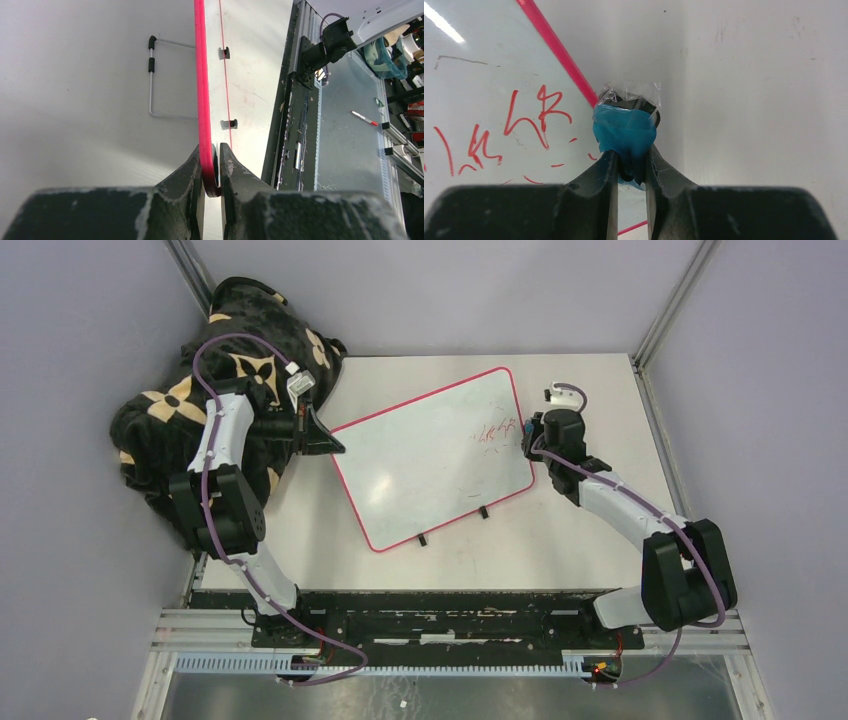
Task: Erase the whiteboard
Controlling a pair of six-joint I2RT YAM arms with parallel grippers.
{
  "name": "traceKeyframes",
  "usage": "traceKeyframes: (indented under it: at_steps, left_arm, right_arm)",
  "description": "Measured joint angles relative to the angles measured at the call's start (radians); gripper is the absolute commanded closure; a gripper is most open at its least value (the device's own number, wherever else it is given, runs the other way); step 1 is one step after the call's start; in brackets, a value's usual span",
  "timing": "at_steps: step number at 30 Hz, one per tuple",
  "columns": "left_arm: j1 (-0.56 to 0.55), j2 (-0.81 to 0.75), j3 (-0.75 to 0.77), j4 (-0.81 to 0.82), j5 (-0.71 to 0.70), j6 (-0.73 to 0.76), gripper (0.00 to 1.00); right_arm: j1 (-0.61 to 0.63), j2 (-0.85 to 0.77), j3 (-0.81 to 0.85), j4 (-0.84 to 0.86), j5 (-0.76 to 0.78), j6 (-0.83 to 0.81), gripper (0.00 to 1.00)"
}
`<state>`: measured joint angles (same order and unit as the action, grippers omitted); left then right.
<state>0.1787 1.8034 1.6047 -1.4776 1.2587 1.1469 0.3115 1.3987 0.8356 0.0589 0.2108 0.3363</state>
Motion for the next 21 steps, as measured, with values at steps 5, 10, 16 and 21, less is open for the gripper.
traceKeyframes:
  at_steps: [5, 10, 16, 21]
  left_arm:
    - [0.005, 0.000, -0.004, -0.002, -0.001, 0.000, 0.97]
    - [0.005, 0.000, -0.004, -0.001, 0.000, 0.000, 0.97]
    - [0.006, 0.000, -0.004, -0.003, 0.000, 0.000, 0.97]
    - [0.013, 0.000, -0.004, -0.014, -0.010, 0.000, 0.97]
  right_arm:
    - [0.018, -0.007, 0.000, 0.013, -0.042, 0.006, 0.99]
    - [0.055, -0.010, 0.004, 0.013, -0.063, 0.006, 0.99]
    - [0.187, 0.039, 0.077, 0.014, -0.075, 0.000, 0.99]
    - [0.281, 0.126, 0.185, 0.005, -0.077, -0.012, 0.99]
